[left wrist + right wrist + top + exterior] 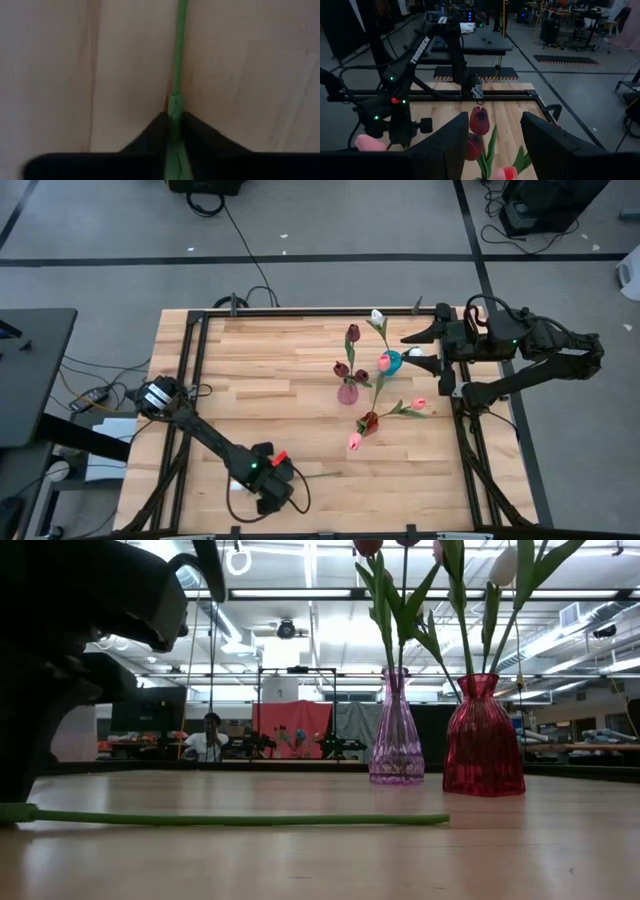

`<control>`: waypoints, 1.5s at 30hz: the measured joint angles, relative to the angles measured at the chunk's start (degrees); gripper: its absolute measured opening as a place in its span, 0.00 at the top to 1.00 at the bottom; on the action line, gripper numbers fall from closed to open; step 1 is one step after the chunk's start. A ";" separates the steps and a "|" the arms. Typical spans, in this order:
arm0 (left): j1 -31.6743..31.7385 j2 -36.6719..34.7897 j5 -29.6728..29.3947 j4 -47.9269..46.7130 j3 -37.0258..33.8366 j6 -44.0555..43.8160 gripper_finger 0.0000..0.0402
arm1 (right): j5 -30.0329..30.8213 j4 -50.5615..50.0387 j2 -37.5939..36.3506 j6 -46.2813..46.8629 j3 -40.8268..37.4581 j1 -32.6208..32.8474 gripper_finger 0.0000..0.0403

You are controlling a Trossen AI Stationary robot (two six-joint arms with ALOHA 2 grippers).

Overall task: Sort flowers into vase by color
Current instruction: Put the white flowers into the blue vase

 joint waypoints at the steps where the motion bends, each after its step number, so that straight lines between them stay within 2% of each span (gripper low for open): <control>1: 0.02 -0.01 -0.13 -0.27 -0.01 0.23 0.89 | 0.00 0.00 0.00 -0.08 0.00 0.00 0.52; 2: 0.04 -0.06 -0.14 -0.44 -0.02 0.98 0.94 | -0.01 -0.01 0.00 -0.09 0.00 0.00 0.52; 4: 0.04 -0.25 -0.52 -1.97 0.21 2.08 0.96 | -0.04 -0.14 0.00 0.18 0.00 0.00 0.52; 9: 1.25 -5.09 -6.10 -20.77 5.78 4.17 0.97 | -0.06 -0.32 0.44 1.50 0.00 0.00 0.52; 13: 3.76 -11.41 -14.13 -33.55 11.77 5.69 0.98 | -0.06 -0.29 1.40 1.54 -0.02 0.02 0.52; 17: 8.01 -17.80 -21.87 -35.04 18.00 12.53 0.99 | -0.06 -0.15 3.10 1.44 -0.02 0.00 0.52; 21: 13.79 -19.99 -23.88 -33.00 25.06 23.26 0.99 | 1.86 1.53 5.60 0.66 -0.02 0.00 0.52; 24: 18.55 -20.52 -23.46 -30.73 31.14 29.87 0.99 | 5.52 3.28 7.64 -3.37 -0.02 0.32 0.53; 29: 25.70 -20.33 -17.95 -23.77 37.26 34.54 0.99 | 12.22 4.67 10.15 -14.02 -0.04 3.33 0.55; 35: 31.75 -20.48 -11.02 -15.27 41.96 34.28 0.98 | 28.65 10.31 10.83 -29.92 -0.04 7.84 0.56; 39: 34.70 -20.33 -5.35 -9.91 43.34 32.53 0.98 | 26.84 15.16 11.86 -45.06 -0.04 8.80 0.56; 45: 39.08 -20.27 -1.07 -4.50 43.76 24.90 0.98 | 26.25 24.09 15.56 -69.88 -0.04 8.87 0.57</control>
